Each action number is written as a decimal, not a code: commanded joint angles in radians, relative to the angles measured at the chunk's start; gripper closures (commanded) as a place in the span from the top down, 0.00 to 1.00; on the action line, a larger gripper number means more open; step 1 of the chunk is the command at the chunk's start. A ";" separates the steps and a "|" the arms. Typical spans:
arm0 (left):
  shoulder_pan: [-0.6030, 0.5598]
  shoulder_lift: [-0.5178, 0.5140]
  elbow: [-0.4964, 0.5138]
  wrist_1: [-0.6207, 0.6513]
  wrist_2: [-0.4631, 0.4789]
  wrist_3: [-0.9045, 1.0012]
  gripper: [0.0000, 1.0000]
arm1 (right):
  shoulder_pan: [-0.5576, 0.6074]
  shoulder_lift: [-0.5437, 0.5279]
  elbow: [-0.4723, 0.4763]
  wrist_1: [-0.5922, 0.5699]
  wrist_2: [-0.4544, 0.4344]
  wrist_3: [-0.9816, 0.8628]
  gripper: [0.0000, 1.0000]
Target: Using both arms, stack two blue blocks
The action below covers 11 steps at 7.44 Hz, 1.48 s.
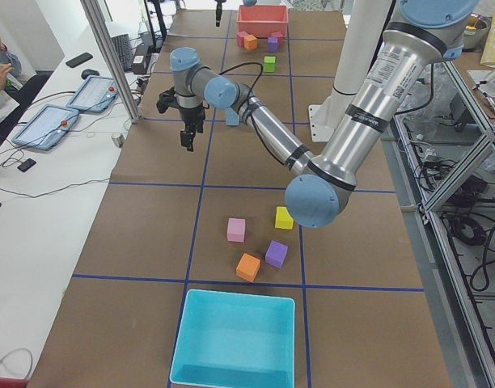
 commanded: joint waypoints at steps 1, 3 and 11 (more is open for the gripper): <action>-0.169 0.136 0.059 -0.003 -0.020 0.230 0.99 | 0.125 -0.134 0.007 -0.002 0.012 -0.137 1.00; -0.229 0.210 0.128 -0.012 -0.022 0.365 0.99 | 0.179 -0.191 0.010 -0.002 0.051 -0.140 1.00; -0.298 0.370 0.146 -0.035 -0.102 0.435 0.99 | 0.191 -0.209 0.010 0.001 0.064 -0.140 1.00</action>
